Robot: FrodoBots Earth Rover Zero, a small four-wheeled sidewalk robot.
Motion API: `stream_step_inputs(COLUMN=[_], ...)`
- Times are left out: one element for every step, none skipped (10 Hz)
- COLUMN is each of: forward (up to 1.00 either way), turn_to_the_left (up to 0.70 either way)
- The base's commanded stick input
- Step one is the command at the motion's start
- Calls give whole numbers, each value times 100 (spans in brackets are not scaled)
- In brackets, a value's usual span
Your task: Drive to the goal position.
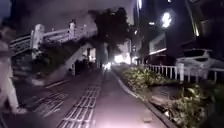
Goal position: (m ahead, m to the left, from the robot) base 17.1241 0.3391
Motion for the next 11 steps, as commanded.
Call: stream_step_inputs(forward=[45,45,45,45,45,45,45,45,45,45,45], turn_to_the_left=[0,0,0,0,0,0,0,0,0,0,0])
